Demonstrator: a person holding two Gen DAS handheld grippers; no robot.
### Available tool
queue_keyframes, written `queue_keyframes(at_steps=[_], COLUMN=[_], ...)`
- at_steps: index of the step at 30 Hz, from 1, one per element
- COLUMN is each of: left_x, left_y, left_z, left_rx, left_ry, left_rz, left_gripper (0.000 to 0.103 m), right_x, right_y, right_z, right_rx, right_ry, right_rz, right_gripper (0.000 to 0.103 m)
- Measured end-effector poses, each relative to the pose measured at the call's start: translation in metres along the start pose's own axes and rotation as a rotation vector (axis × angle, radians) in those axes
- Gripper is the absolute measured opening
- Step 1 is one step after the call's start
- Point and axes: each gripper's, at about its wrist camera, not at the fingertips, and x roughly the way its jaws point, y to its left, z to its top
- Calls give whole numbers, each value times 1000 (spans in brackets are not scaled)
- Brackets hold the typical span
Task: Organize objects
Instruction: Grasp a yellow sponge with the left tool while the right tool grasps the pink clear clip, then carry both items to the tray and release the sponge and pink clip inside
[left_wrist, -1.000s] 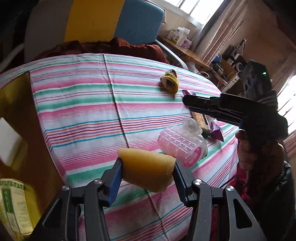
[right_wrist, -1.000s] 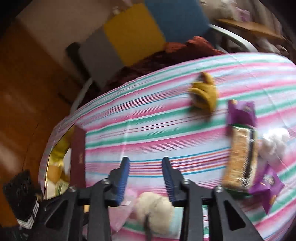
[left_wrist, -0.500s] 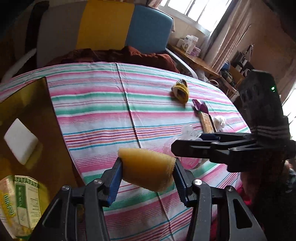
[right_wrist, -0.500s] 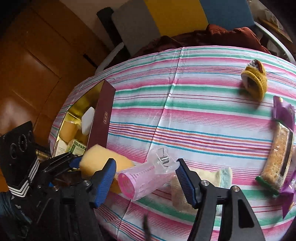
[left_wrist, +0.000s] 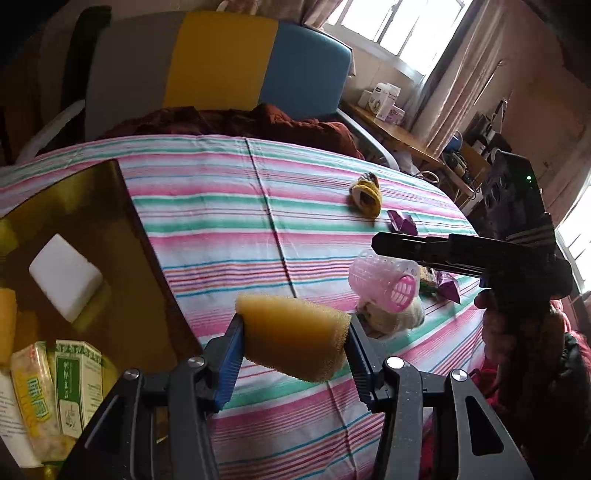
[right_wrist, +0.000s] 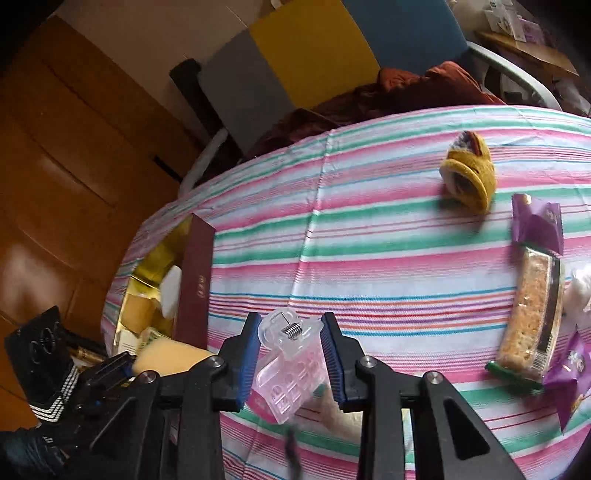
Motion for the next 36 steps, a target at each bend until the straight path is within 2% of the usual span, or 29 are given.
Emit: queue_keyframes(at_steps=[5,11,15,21,26,30,33,36], left_x=[-9,-33,-48,-82,-126,-149,-157,-160], left_y=[3,11,25,62,116,160,188,207], left_z=[-1,1,0,-1,-2,-10,-21,-32], left_rx=[-7,-14,-33,-106,-207,-292,-359,-399], left_ry=[-16,-60,-85,-142,-234,-276,-286,-286], left_rz=[-5,-2,16,58,139,206,237,247], left_gripper=[52,53,53,53,54,54,54,54], right_x=[-1,-13,-10,-1,14,33,58,83], right_y=[2,9,26,73,129,173,203,223], right_z=[-1,2,0,-1,3,-1,-6,-18], right_rx=[-31,-31,-63,-145,-237,-328,-412,-530], right_ry=[-1,-66,-59,-48,-38,-1,43,90], right_rz=[-54,-1,-4,27,98,142,93,-17], right_gripper=[32,32,32,32,32,32,32,32])
